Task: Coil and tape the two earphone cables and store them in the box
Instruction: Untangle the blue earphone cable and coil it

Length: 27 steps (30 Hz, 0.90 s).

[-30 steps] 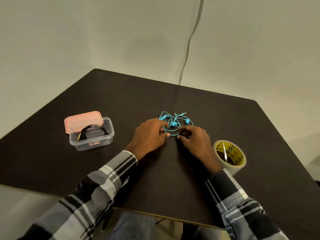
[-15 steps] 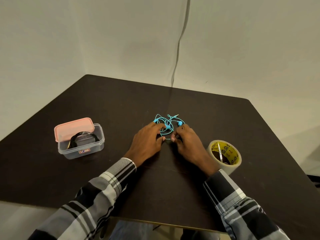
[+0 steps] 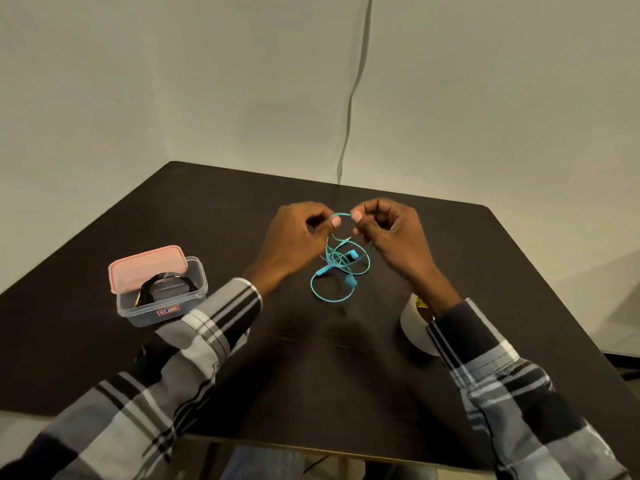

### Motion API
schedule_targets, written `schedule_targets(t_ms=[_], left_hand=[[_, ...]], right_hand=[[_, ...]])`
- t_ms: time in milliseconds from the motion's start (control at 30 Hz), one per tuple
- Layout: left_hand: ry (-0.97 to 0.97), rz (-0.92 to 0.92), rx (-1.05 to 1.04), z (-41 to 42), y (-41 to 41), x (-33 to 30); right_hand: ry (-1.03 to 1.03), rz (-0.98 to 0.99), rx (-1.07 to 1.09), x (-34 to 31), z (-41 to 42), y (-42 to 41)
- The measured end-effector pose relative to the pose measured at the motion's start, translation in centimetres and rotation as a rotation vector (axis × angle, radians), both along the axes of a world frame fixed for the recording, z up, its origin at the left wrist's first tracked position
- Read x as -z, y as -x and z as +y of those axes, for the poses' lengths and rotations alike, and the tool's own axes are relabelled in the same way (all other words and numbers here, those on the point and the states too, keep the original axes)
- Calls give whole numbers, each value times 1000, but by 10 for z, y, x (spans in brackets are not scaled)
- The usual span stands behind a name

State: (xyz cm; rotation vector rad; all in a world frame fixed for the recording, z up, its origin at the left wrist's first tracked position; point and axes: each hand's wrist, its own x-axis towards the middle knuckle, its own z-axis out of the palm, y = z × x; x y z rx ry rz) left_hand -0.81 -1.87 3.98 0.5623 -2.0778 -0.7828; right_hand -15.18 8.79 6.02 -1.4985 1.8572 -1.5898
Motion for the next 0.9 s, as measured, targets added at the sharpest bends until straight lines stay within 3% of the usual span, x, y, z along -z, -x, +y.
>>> schedule_targets(t_ms=[167, 433, 800, 900], left_hand=[[-357, 224, 130, -13, -8, -35], [21, 117, 7, -23, -8, -57], [-32, 195, -210, -51, -28, -57], [-19, 174, -258, -56, -34, -56]], right_hand=[[-62, 10, -43, -28, 12, 8], [102, -108, 122, -46, 16, 13], [-57, -81, 80, -50, 27, 35], [-33, 8, 140, -53, 26, 38]])
